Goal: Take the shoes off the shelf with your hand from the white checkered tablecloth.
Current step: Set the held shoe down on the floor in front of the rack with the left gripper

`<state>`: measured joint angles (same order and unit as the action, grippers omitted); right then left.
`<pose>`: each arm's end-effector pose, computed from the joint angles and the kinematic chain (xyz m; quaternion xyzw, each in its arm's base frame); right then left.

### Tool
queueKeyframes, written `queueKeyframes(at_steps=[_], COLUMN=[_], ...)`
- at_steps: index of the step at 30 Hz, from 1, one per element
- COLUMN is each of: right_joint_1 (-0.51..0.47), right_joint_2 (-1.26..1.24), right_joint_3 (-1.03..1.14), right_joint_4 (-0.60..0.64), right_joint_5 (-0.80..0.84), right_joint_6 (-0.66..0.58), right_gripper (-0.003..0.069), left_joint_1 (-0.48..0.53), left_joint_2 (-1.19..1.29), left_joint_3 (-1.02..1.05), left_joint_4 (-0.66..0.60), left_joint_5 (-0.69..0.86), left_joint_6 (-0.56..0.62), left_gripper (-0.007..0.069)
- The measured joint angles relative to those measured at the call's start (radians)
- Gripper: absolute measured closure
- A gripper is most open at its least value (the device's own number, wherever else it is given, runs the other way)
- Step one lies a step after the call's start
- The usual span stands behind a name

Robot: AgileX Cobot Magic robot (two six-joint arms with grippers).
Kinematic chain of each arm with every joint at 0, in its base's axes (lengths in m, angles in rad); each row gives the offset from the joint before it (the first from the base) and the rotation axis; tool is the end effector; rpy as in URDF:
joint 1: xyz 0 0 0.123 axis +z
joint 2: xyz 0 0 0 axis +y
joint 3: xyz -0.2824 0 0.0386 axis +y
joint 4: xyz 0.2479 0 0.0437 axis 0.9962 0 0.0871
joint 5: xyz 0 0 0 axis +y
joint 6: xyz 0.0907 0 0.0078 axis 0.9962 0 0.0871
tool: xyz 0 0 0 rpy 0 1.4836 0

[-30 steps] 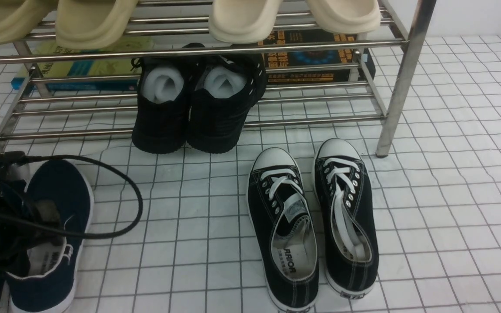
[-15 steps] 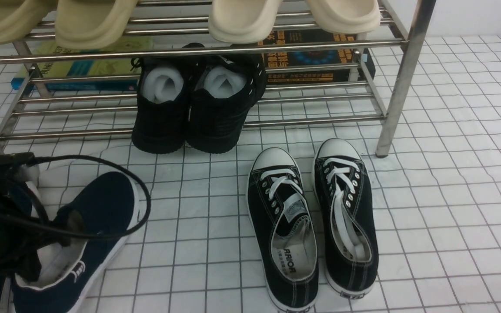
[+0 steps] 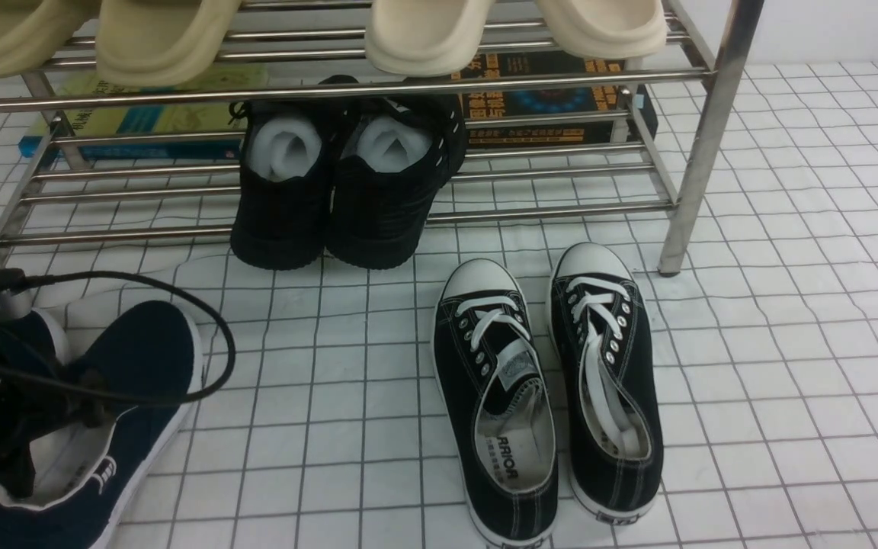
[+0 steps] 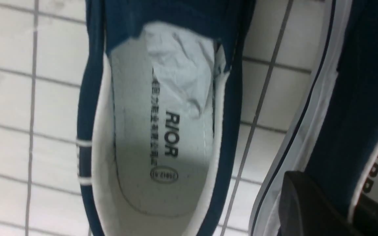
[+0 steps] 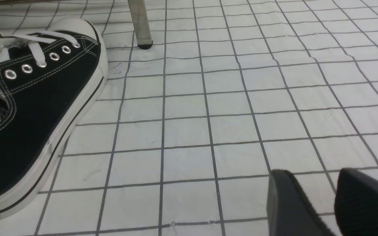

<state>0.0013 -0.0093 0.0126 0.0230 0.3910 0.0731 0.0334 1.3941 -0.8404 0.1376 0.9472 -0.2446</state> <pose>0.0520 0.0009 0.1742 0.0349 0.8062 0.0318 0.5898 0.2362 0.0180 0.2253 -0.1025 0.9899 0.0502 0.0840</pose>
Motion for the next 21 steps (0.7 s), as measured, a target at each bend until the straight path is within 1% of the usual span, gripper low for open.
queueKeyframes(at_steps=[4, 6, 7, 8, 9, 10, 11, 14, 16, 18, 21], right_joint_1=[0.0, 0.0, 0.0, 0.0, 0.0, 0.0, 0.0, 0.0, 0.0, 0.0, 0.0], right_joint_2=[0.0, 0.0, 0.0, 0.0, 0.0, 0.0, 0.0, 0.0, 0.0, 0.0, 0.0], right_joint_3=[0.0, 0.0, 0.0, 0.0, 0.0, 0.0, 0.0, 0.0, 0.0, 0.0, 0.0], right_joint_4=[0.0, 0.0, 0.0, 0.0, 0.0, 0.0, 0.0, 0.0, 0.0, 0.0, -0.001], right_joint_5=[0.0, 0.0, 0.0, 0.0, 0.0, 0.0, 0.0, 0.0, 0.0, 0.0, 0.0], right_joint_6=[0.0, 0.0, 0.0, 0.0, 0.0, 0.0, 0.0, 0.0, 0.0, 0.0, 0.0], right_gripper=[0.042, 0.042, 0.042, 0.042, 0.042, 0.042, 0.042, 0.042, 0.042, 0.042, 0.042], left_joint_1=[0.0, 0.0, 0.0, 0.0, 0.0, 0.0, 0.0, 0.0, 0.0, 0.0, 0.0], left_joint_2=[0.0, 0.0, 0.0, 0.0, 0.0, -0.001, -0.006, -0.043, -0.076, -0.157, -0.312], left_joint_3=[0.0, 0.0, 0.0, 0.0, 0.0, 0.0, -0.001, -0.001, -0.001, -0.001, 0.014], left_joint_4=[0.0, 0.001, 0.008, 0.011, 0.012, 0.013, 0.014, 0.014, 0.015, 0.013, -0.029], left_joint_5=[0.018, 0.02, 0.028, 0.03, 0.031, 0.031, 0.032, 0.053, 0.072, 0.109, 0.128], left_joint_6=[-0.024, -0.039, -0.048, -0.049, -0.051, -0.051, -0.053, -0.054, -0.042, -0.003, 0.088], left_gripper=[0.0584, 0.0556, 0.0501, 0.0466, 0.0459, 0.0428, 0.0368, 0.0304, 0.0304, 0.0368, 0.0524])
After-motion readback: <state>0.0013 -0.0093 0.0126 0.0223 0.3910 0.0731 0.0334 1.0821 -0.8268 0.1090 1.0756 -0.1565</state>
